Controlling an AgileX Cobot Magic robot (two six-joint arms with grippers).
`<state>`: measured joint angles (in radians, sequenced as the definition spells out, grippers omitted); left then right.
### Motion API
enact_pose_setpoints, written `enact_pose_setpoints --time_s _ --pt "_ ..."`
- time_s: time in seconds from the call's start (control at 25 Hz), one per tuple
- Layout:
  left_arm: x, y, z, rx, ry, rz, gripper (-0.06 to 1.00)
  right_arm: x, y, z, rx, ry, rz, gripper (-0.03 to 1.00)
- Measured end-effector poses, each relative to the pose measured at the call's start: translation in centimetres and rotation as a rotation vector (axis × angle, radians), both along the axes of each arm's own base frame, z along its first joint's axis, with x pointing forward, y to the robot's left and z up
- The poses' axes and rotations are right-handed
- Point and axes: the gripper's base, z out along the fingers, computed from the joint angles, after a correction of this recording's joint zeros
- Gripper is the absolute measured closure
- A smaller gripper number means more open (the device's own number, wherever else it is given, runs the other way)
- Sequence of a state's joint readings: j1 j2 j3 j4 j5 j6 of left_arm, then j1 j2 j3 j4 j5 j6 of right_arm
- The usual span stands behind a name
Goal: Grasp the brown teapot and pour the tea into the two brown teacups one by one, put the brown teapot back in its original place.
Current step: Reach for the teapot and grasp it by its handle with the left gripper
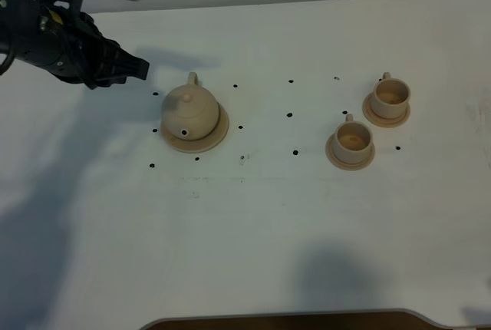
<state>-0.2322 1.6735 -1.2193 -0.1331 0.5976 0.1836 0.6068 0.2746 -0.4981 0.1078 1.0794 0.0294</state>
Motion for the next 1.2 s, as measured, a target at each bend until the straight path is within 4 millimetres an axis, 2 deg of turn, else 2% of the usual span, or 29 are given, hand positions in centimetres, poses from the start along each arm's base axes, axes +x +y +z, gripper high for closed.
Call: enact_pose_setpoints --time_s 0.32,0.56,0.88,1.2 --pt "1.5 -0.4 -1.9 -0.008 0.019 0.006 0.65 -0.1 0.1 -0.1 0.013 0.004 0.011 0.49" --pt "3.4 -1.2 -2.4 -0.007 0.066 -0.042 0.65 -0.2 0.3 -0.1 0.055 0.028 -0.022 0.49" --pt "5.8 -2.7 -1.3 -0.04 0.0 -0.164 0.65 0.3 0.1 0.1 0.1 0.032 -0.221 0.49" --pt "7.3 -5.6 -1.7 -0.069 -0.041 -0.278 0.65 0.7 -0.7 0.1 0.109 0.005 -0.468 0.49"
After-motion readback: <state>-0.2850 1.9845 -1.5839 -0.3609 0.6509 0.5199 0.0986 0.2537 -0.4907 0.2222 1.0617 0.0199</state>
